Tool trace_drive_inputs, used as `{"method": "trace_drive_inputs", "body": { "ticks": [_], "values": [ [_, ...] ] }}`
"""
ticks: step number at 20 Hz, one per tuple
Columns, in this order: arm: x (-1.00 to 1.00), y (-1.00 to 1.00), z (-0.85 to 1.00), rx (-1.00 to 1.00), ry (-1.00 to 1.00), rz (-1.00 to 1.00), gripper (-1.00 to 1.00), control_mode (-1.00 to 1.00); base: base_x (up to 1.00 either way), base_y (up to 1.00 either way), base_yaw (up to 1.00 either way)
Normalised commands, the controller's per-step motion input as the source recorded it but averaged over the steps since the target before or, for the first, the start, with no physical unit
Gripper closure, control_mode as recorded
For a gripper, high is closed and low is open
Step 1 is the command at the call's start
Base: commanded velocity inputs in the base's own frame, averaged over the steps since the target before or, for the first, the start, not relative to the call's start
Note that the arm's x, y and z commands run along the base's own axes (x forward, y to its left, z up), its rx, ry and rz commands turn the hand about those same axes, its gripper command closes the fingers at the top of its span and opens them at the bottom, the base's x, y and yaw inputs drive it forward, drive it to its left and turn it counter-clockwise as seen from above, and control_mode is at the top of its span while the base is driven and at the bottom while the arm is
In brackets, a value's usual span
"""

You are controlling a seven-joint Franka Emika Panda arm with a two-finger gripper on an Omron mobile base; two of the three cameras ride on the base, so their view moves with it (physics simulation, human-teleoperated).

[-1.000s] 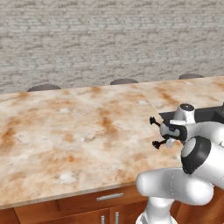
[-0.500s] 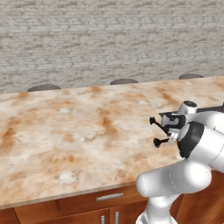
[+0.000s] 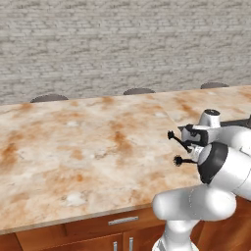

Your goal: Locate and retrieve the dish brush and dish brush from the cabinet. Place them next to the sink.

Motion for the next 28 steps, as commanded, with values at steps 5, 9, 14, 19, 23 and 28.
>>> {"method": "trace_drive_inputs", "body": {
  "ticks": [5, 9, 14, 19, 23, 28],
  "values": [
    [-0.58, 0.41, 0.28, 0.0, 0.01, -0.05, -1.0, -1.0, 0.0, 0.0, 0.0],
    [-0.3, 0.52, 0.53, 0.12, 0.0, -0.16, -1.0, -1.0, 0.0, 0.0, 0.0],
    [0.0, 0.2, 0.29, 0.15, -0.11, -0.29, -1.0, -1.0, 0.0, 0.0, 0.0],
    [0.08, 0.48, 0.11, 0.0, -0.01, -0.25, -1.0, -1.0, 0.0, 0.0, 0.0],
    [-0.02, 0.37, 0.06, -0.07, 0.0, -0.27, -1.0, -1.0, 0.0, 0.0, 0.0],
    [0.06, 0.11, 0.01, 0.0, 0.01, -0.41, -1.0, -1.0, 0.0, 0.0, 0.0]
  ]
}}
